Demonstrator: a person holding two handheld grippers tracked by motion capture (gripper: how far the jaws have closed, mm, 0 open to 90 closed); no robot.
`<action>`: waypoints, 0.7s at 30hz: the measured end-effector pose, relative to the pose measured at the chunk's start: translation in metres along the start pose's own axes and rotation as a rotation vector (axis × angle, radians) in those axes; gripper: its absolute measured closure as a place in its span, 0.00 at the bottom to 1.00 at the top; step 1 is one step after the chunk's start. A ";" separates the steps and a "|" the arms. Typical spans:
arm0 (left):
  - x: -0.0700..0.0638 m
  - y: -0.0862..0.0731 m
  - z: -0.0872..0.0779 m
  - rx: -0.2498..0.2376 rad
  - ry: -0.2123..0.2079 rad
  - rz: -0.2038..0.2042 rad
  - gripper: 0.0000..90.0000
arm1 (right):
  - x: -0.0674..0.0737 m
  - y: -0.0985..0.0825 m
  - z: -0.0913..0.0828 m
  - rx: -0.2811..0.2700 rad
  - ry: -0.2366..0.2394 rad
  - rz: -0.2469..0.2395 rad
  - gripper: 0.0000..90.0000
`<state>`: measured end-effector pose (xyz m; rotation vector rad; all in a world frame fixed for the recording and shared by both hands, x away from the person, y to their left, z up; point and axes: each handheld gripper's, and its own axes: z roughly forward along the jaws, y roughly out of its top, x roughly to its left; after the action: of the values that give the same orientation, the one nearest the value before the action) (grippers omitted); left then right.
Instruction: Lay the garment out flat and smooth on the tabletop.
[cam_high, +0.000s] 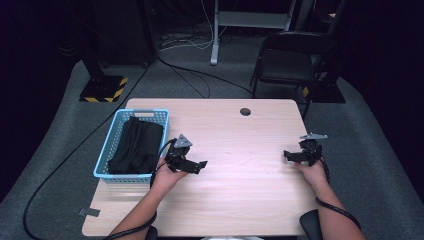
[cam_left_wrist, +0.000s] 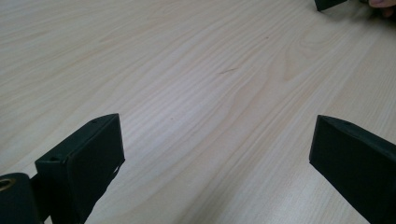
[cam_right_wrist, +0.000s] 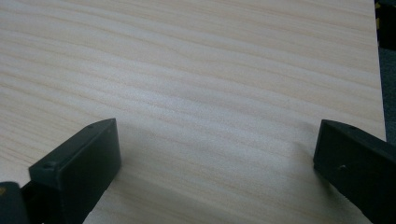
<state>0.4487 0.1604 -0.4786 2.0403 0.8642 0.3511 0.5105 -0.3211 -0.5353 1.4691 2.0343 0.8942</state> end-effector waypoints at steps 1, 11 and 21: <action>0.001 0.000 -0.002 -0.002 -0.003 -0.004 0.03 | 0.000 0.000 0.000 0.000 0.000 0.000 0.00; 0.006 0.005 -0.015 -0.035 0.007 -0.030 0.05 | 0.000 0.000 0.000 0.000 0.000 0.000 0.00; 0.008 0.010 -0.026 -0.051 0.026 -0.012 0.05 | 0.000 0.000 0.000 0.000 0.000 0.000 0.00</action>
<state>0.4448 0.1778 -0.4560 1.9867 0.8743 0.3903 0.5105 -0.3211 -0.5353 1.4688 2.0346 0.8941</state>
